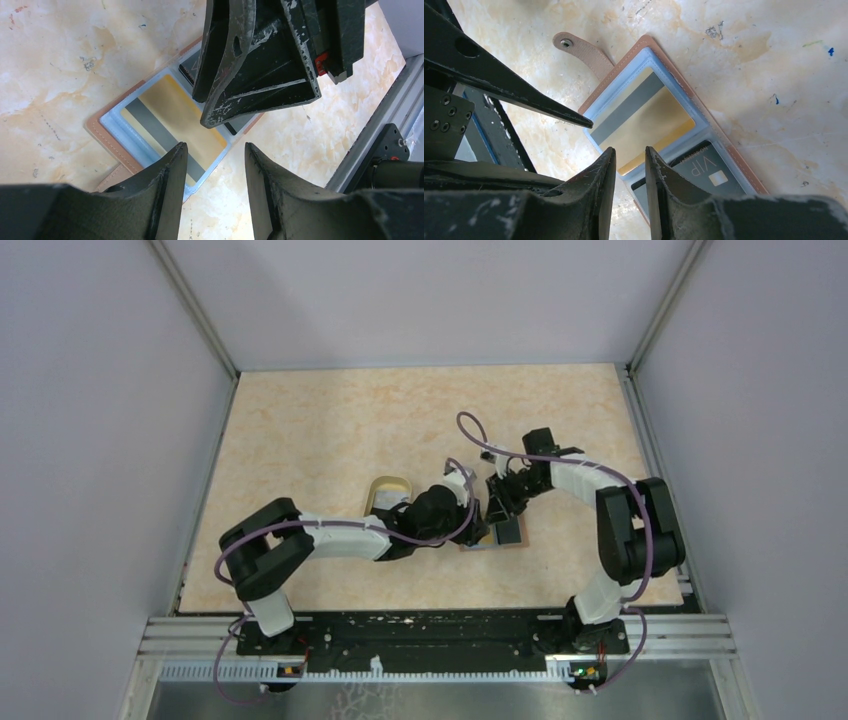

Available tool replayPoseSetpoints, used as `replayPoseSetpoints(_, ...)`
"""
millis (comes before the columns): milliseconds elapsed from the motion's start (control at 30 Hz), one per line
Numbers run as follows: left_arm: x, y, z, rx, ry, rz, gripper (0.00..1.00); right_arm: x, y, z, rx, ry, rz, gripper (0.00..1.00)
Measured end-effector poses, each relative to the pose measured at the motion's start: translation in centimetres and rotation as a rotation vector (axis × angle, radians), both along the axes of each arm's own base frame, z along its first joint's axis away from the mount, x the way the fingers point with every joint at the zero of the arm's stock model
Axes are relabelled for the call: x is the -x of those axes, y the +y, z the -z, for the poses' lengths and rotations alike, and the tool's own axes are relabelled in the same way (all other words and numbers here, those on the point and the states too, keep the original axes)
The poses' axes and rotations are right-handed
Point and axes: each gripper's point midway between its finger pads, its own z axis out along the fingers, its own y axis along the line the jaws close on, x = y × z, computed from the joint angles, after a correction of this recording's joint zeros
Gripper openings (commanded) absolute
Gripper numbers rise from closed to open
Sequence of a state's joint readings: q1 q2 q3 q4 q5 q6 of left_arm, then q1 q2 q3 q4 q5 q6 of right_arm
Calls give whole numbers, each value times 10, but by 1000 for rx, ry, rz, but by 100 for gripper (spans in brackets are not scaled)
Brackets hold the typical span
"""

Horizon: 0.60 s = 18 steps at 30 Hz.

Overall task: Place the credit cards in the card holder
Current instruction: Insert the credit card into the card holder.

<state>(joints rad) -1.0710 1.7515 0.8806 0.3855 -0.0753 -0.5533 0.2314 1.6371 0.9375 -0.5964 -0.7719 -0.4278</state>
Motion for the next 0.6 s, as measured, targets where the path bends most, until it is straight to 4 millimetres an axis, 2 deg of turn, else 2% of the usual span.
replayPoseSetpoints(100,-1,-2,-1,4,-2,0,54,-2,-3,1,9,-2,11,26)
replayPoseSetpoints(200,-2,-1,-1,2,-1,-10,58,-8,-8,2,38,-20,36,11)
replayPoseSetpoints(267,-3,0,-1,2,2,-22,59,-12,-10,4,55,-34,52,8)
replayPoseSetpoints(400,-5,0,0,7,11,-41,60,-11,-12,10,74,-15,58,7)
replayPoseSetpoints(600,-9,3,2,20,35,-63,62,-4,-12,32,111,60,50,6)
